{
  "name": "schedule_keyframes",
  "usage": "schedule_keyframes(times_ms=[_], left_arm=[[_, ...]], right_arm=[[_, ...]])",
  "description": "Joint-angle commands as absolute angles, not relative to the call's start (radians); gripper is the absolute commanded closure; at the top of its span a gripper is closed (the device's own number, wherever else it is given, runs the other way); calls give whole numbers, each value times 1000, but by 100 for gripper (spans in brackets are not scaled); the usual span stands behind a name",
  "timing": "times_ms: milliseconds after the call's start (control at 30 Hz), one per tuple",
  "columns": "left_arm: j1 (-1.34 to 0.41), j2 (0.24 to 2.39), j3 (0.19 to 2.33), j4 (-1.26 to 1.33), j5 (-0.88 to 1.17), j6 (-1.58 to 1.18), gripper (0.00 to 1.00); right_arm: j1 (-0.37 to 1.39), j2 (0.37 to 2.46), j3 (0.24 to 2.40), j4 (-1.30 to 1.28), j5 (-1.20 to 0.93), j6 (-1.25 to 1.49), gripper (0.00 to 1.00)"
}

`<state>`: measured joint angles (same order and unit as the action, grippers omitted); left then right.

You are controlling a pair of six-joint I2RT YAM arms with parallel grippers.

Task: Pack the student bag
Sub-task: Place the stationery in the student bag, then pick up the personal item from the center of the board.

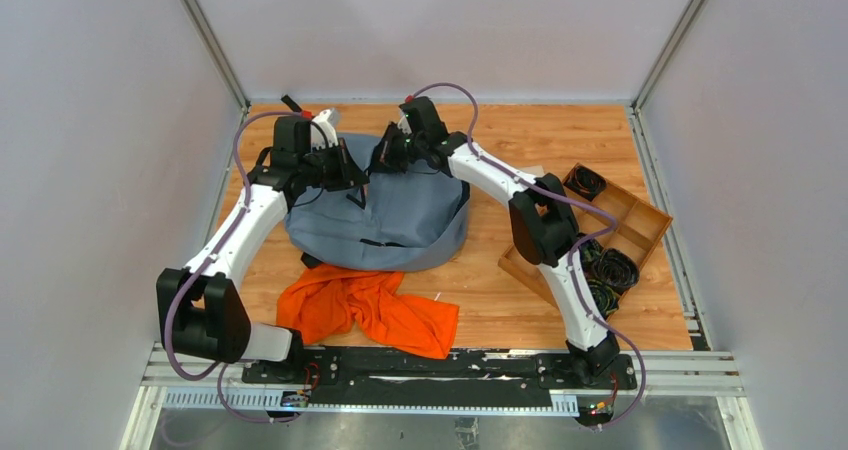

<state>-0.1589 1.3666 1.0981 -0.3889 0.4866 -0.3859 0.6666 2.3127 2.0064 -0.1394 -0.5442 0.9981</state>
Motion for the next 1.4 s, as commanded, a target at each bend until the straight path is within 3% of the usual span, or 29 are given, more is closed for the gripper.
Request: schedule_keyframes(times_ms=[0,67,100,167,267,400,700,900,1033,1367], left_arm=[[-164,1326,1096,-359,563,-403,100],[-164,1328,1093,-357,559,-407,100],[-164,1327,1092,-357,551,-405,100],[-164,1330,1092,-356,552,-399,100],[-164,1338,1096,-365,548,-388,100],[-164,1347,1105,-369,544,-384,100],[-161,1364,1120,-385,508,-363,100],[-161,1364,1112,-359,520,-381,100],[-161,1368,1115,-367,536,-382,100],[-163,1370,1116,-415,460,-350,100]], right_arm=[[662,2316,1976,73,-420,1194,100],[662,2324,1943,153,-407,1265,98],[662,2333,1945,171,-415,1287,93],[664,2354,1981,176,-455,1269,70],[667,2321,1954,118,-460,1197,61],[662,2177,1773,163,-454,1138,62],[634,1861,1484,-95,-400,821,63],[529,1683,1313,-306,-128,625,56],[405,1620,1247,-407,48,556,46],[316,1639,1286,-484,93,460,41]])
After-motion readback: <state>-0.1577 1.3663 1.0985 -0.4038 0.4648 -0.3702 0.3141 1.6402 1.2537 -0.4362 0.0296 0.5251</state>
